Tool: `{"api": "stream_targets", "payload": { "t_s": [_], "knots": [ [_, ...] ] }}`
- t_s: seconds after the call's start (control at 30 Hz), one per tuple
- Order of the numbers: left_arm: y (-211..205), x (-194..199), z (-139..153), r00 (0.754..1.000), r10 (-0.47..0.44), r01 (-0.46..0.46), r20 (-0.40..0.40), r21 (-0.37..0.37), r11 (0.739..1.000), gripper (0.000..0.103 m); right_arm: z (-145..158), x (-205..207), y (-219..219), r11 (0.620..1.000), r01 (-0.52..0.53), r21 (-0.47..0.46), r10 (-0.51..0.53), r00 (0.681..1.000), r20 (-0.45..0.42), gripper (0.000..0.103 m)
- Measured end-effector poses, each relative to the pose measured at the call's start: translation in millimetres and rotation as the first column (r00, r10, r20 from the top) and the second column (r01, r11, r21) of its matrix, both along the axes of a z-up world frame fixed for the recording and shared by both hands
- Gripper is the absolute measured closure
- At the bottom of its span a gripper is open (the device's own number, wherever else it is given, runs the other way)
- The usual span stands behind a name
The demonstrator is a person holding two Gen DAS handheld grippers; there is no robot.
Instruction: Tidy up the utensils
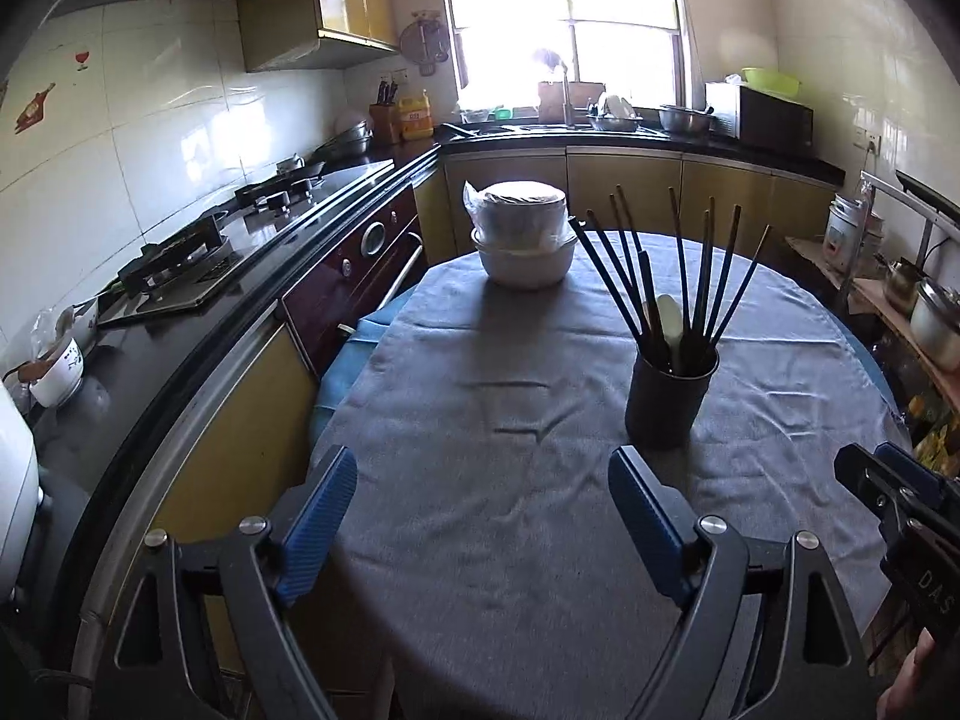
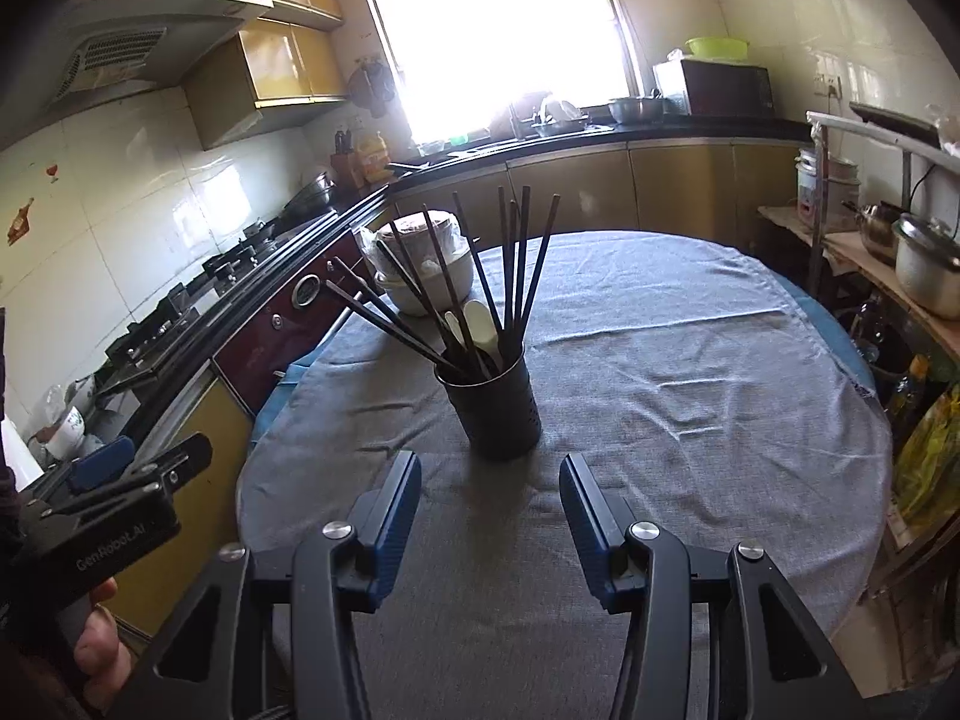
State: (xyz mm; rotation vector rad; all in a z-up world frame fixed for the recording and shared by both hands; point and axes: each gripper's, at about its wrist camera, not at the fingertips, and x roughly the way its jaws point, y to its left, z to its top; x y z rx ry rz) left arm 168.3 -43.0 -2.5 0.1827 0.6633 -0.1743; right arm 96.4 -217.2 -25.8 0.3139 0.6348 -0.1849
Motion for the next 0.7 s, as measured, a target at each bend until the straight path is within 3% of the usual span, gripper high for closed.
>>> {"api": "stream_targets", "payload": {
  "t_s": [0.53, 0.7],
  "knots": [
    [6.2, -15.3, -3.2, 0.998, -0.054, 0.052, -0.026, -0.07, 0.996, 0.017, 8.0, -17.5, 21.6, 0.998, -0.008, -0.07, 0.008, 1.0, 0.0, 0.052],
    [7.1, -9.4, -3.4, 0.998, -0.059, 0.059, 0.008, -0.081, 0.995, 0.017, 0.9, -8.9, 17.3, 0.998, 0.0, -0.065, -0.002, 1.0, -0.029, 0.052]
  ]
}}
